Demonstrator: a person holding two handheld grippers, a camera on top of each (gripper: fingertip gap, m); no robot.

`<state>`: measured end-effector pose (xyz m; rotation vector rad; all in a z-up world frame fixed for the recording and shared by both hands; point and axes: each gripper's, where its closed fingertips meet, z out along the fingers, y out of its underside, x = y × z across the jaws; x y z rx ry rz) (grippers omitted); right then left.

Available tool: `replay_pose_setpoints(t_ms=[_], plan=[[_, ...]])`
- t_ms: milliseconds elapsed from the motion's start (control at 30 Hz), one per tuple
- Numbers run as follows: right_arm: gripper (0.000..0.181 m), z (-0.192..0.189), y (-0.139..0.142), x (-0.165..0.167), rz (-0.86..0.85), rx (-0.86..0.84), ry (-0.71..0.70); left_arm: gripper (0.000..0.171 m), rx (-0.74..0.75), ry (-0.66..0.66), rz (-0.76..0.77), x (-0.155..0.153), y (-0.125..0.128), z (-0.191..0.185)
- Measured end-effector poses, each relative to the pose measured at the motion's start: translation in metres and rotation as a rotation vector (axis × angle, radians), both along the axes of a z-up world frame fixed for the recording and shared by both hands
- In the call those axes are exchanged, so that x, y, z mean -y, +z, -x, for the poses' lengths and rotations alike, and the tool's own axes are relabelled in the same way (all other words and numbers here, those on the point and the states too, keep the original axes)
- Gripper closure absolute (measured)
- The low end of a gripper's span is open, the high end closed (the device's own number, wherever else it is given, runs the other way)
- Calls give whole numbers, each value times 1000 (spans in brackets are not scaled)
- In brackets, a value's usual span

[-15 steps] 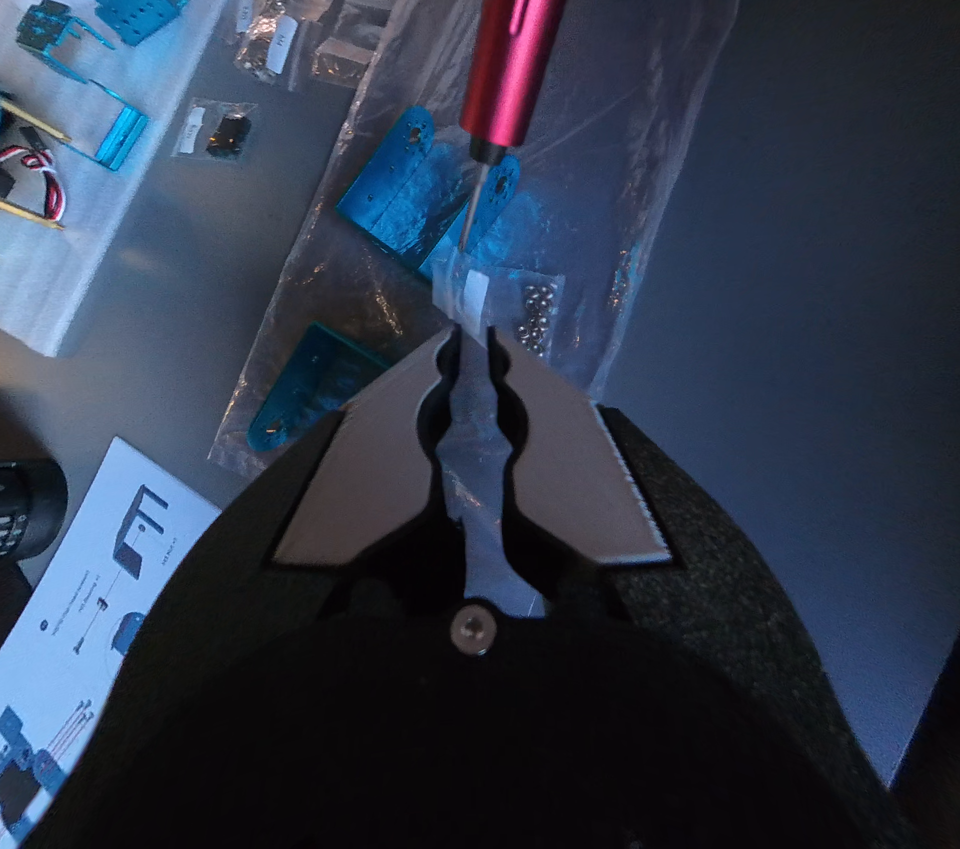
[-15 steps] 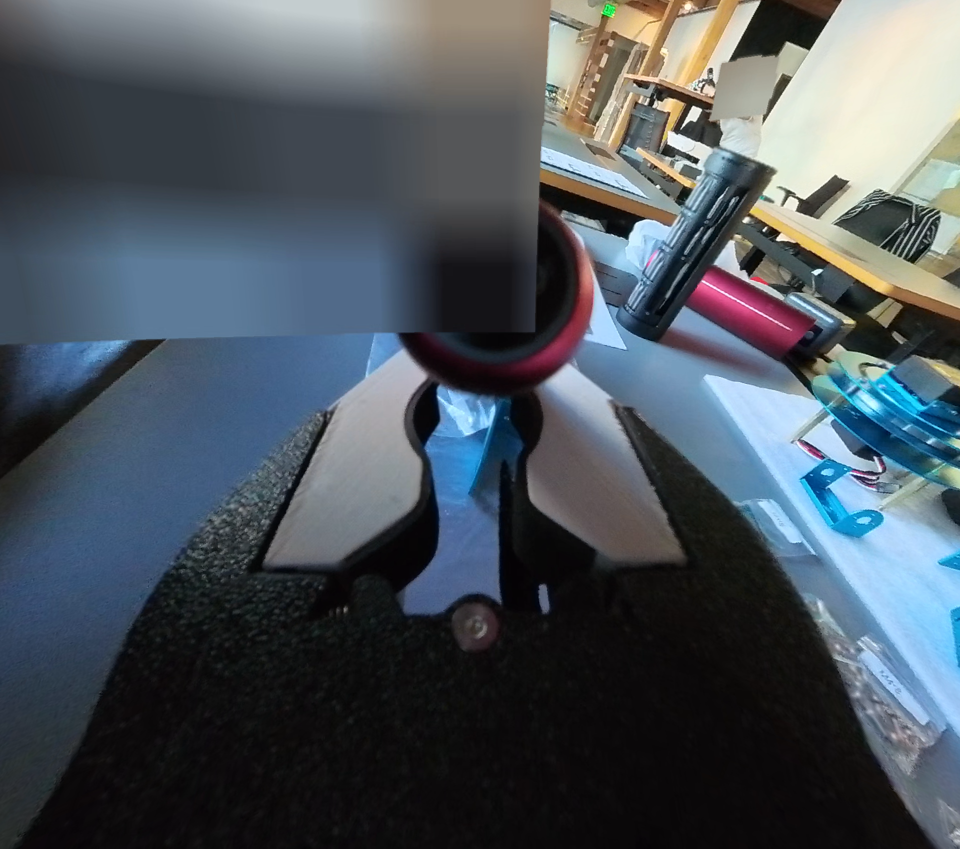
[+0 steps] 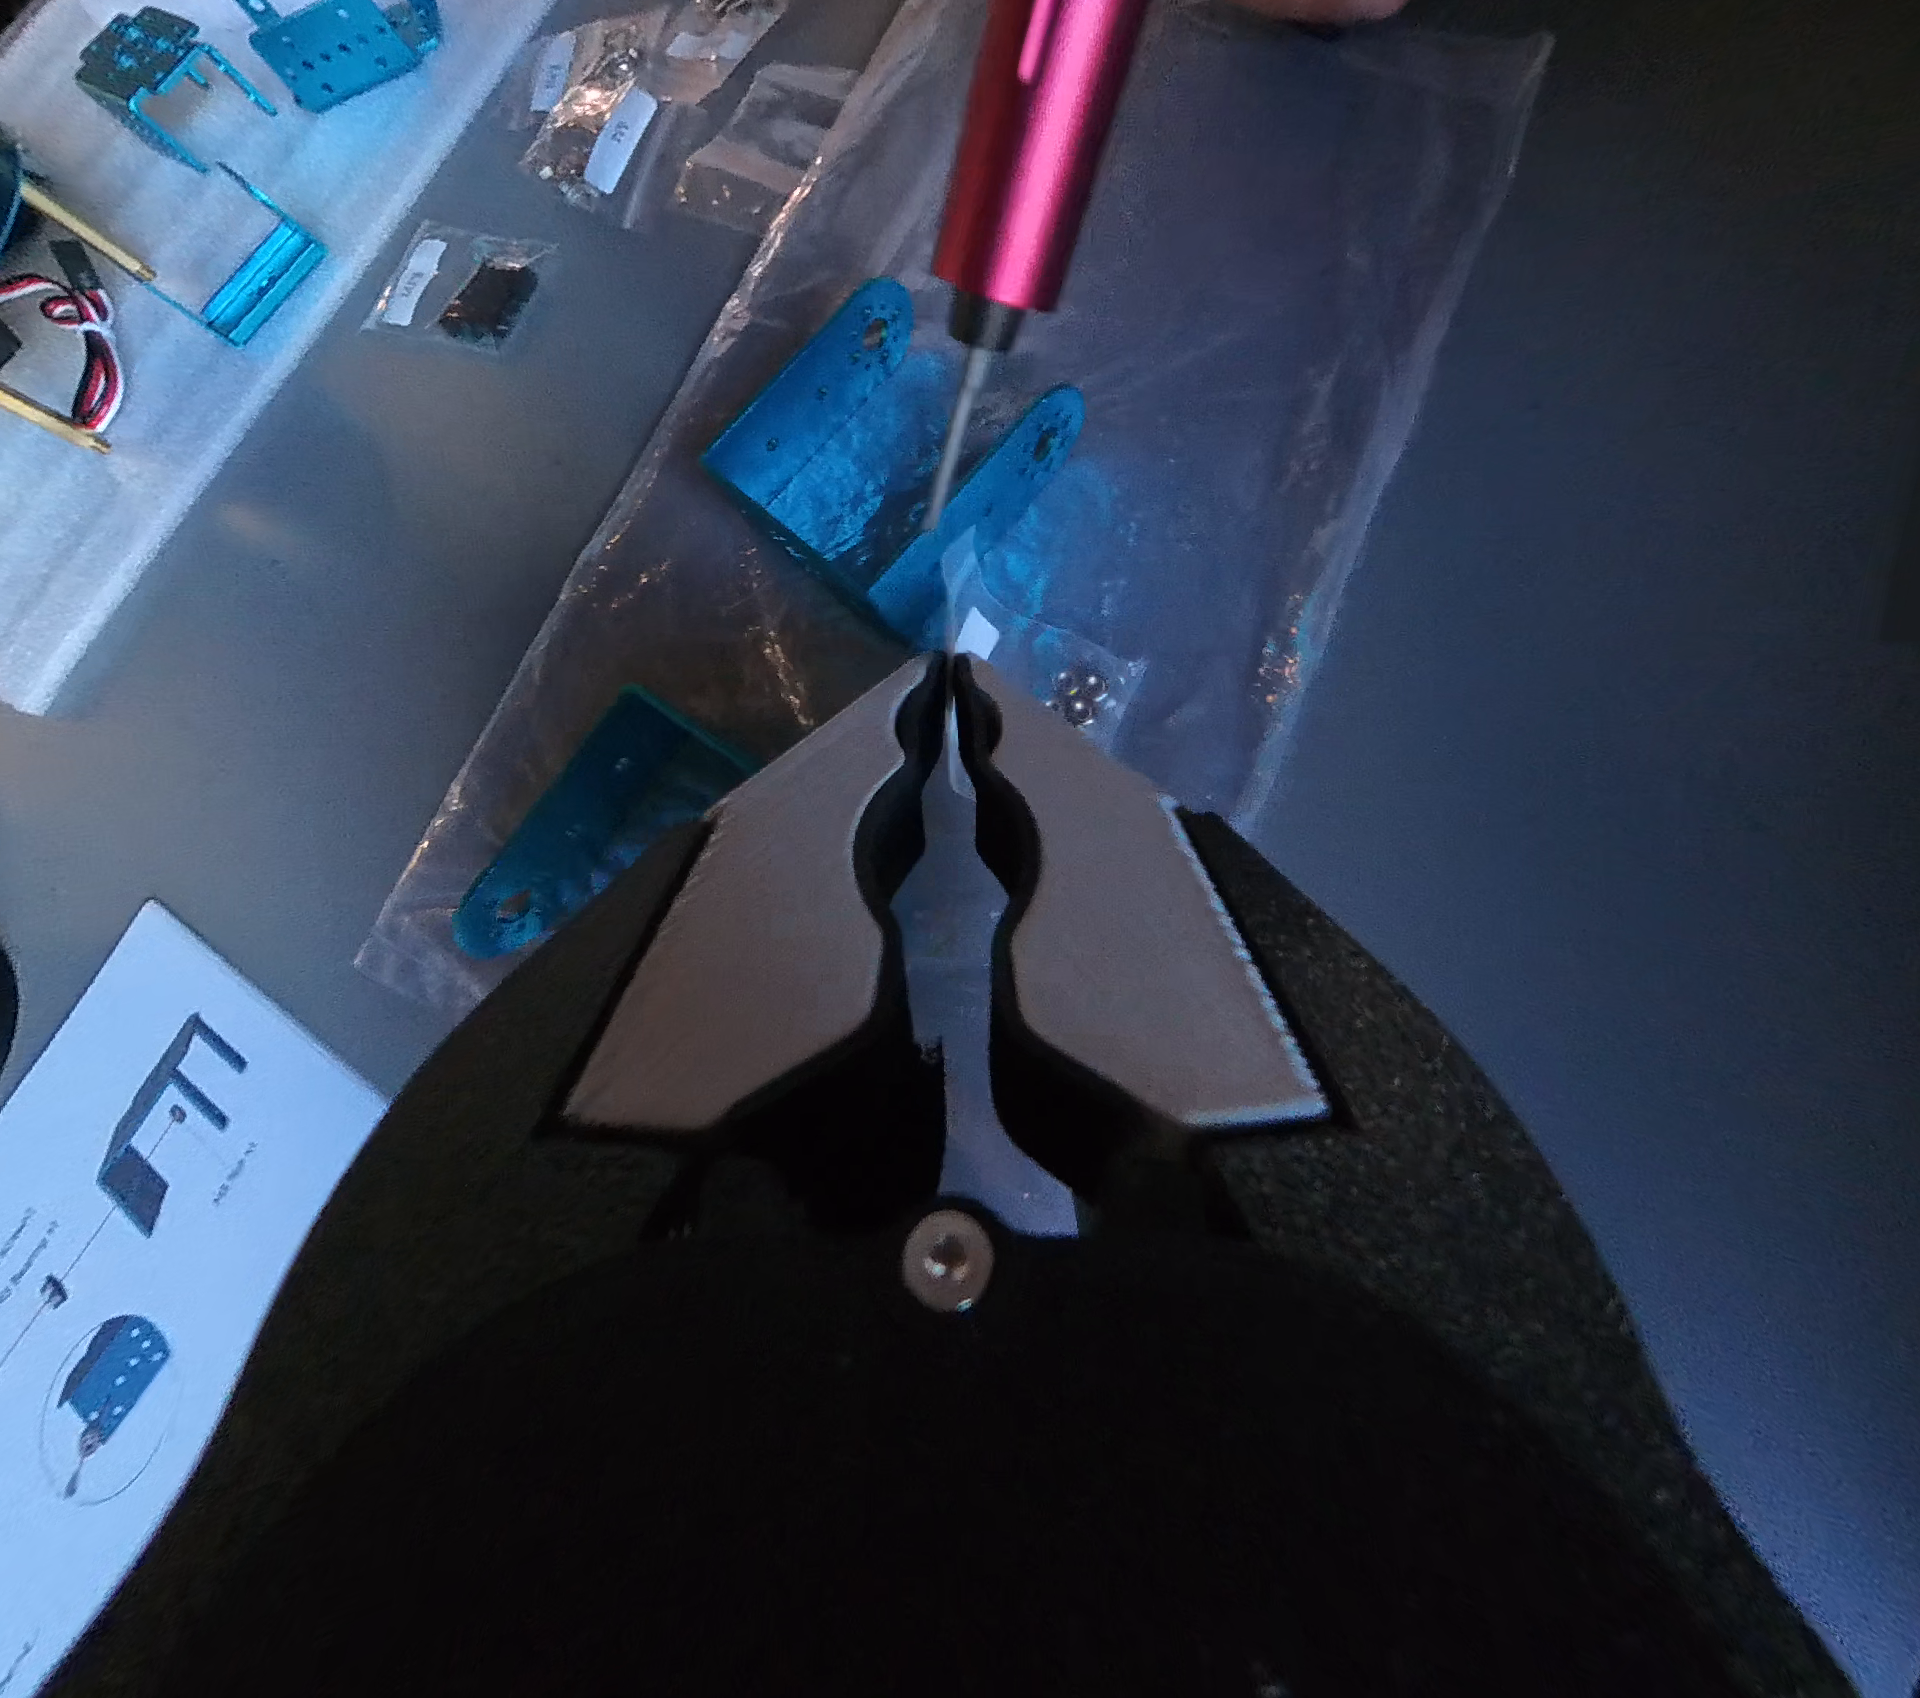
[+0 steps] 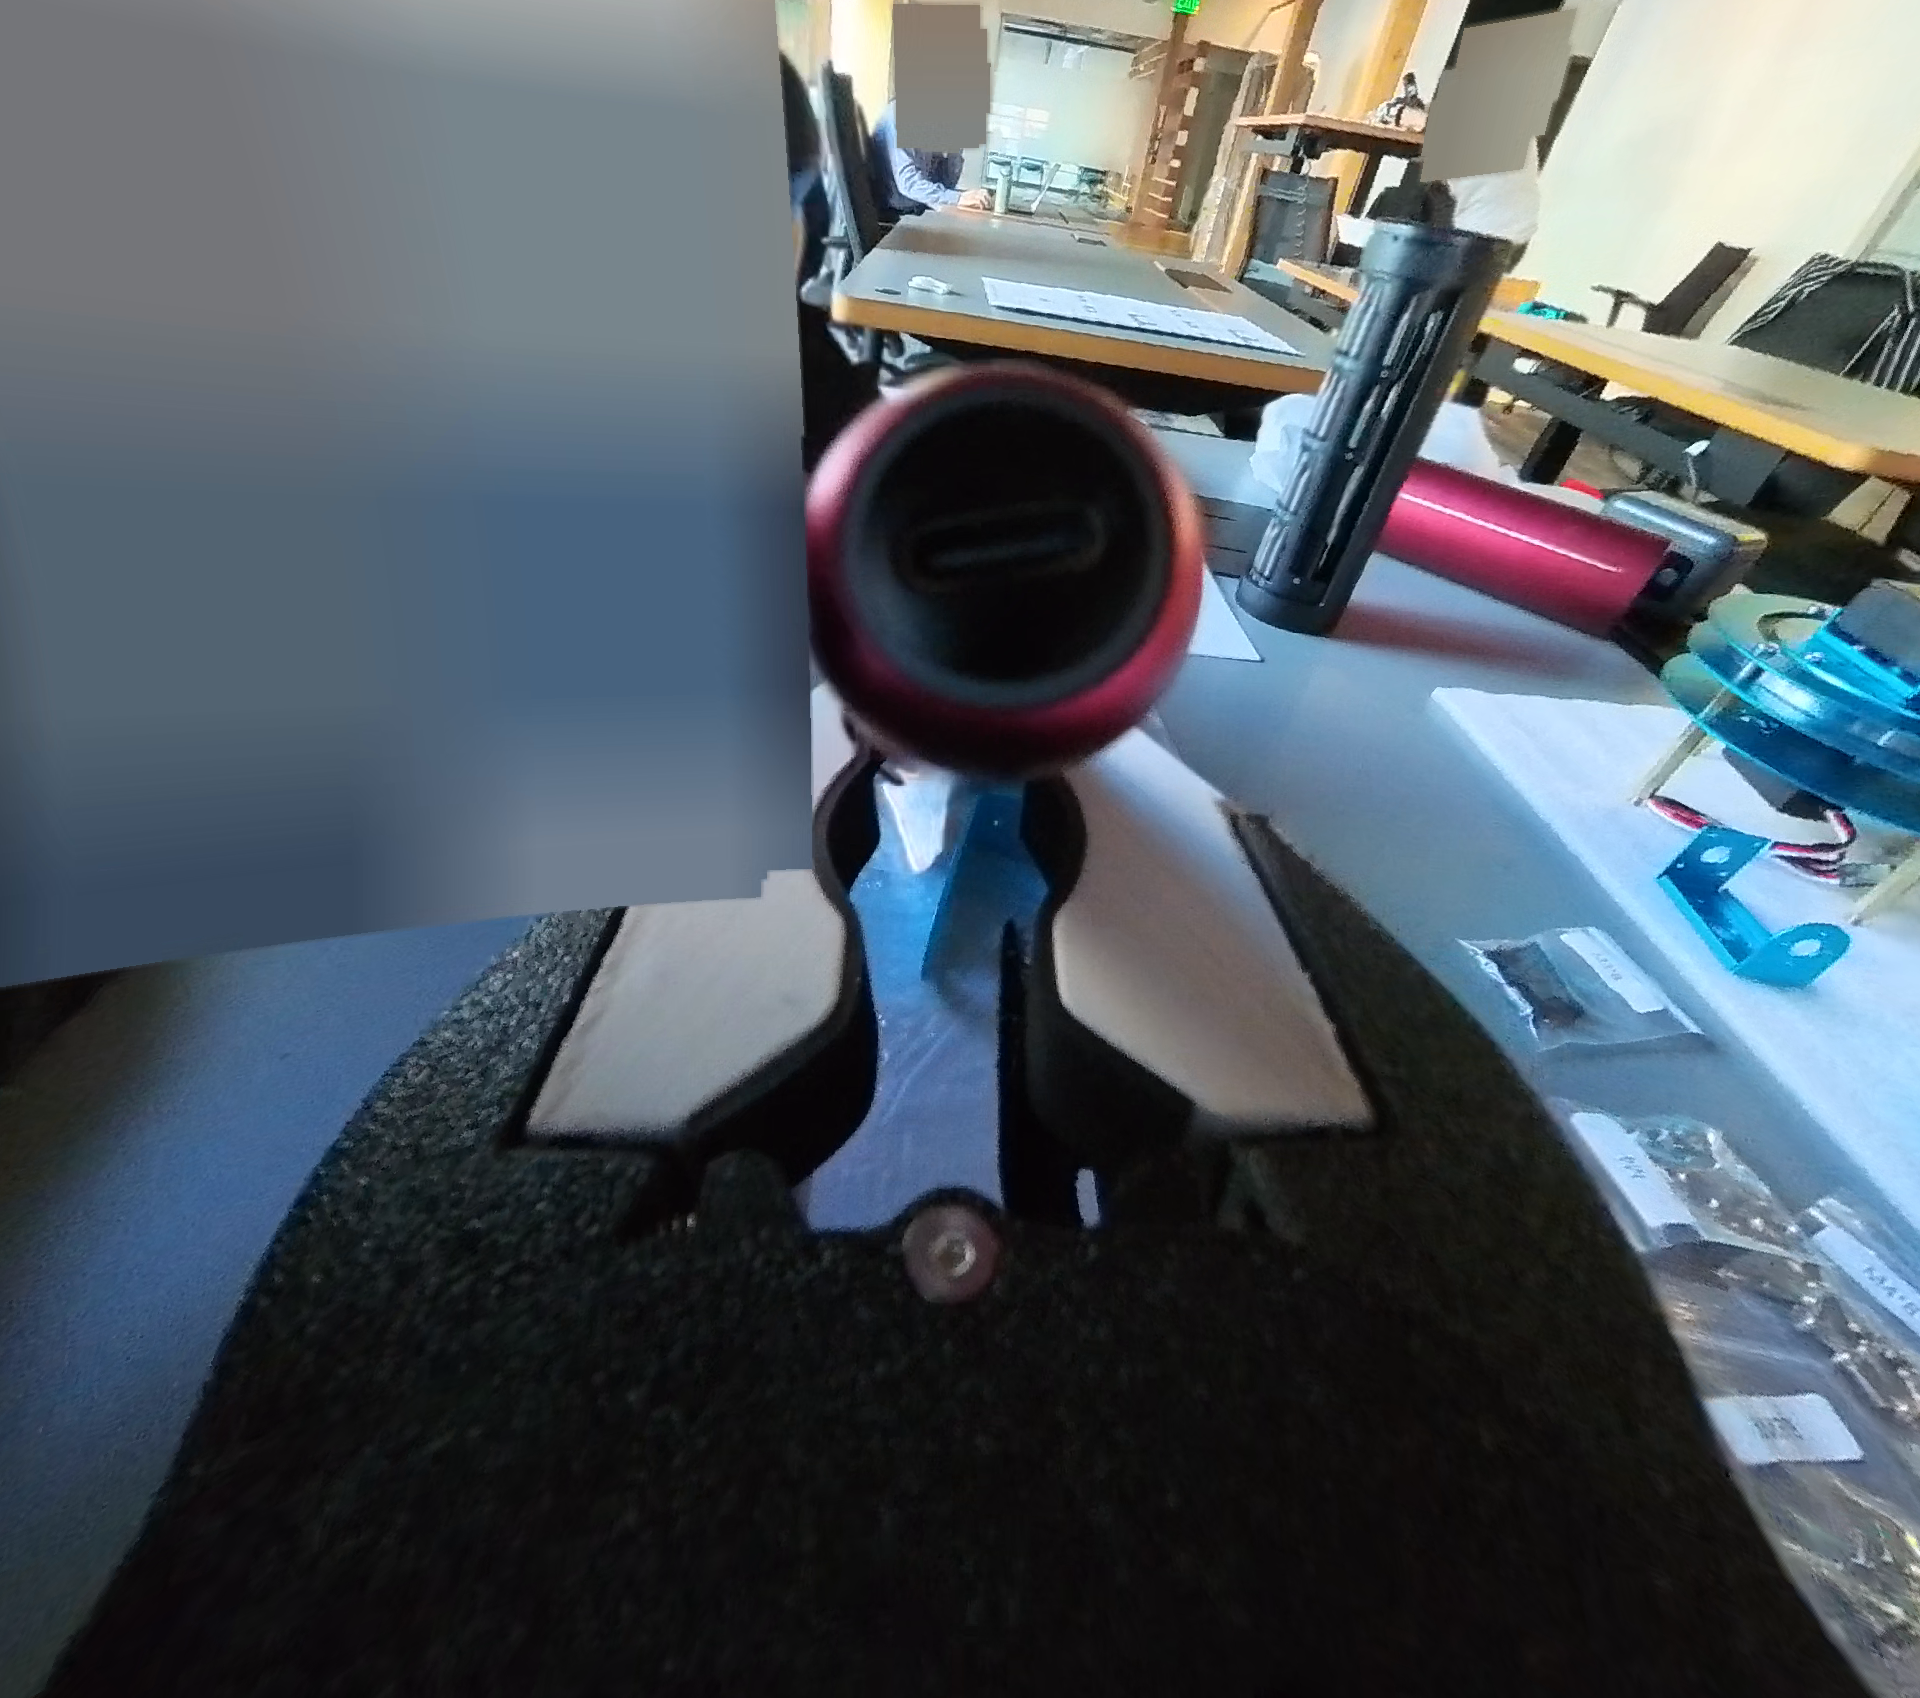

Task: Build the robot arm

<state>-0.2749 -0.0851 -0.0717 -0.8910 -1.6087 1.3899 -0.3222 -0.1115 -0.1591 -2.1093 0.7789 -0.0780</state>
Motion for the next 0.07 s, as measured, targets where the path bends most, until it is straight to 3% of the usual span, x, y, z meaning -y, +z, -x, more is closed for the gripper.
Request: replay_pose_setpoints(t_ms=[33, 67], plan=[[161, 0, 1, -1, 8, -1, -2, 171, 1, -4, -11, 1, -1, -1], [161, -1, 1, 0, 14, 0, 15, 171, 7, -8, -19, 2, -2, -2]])
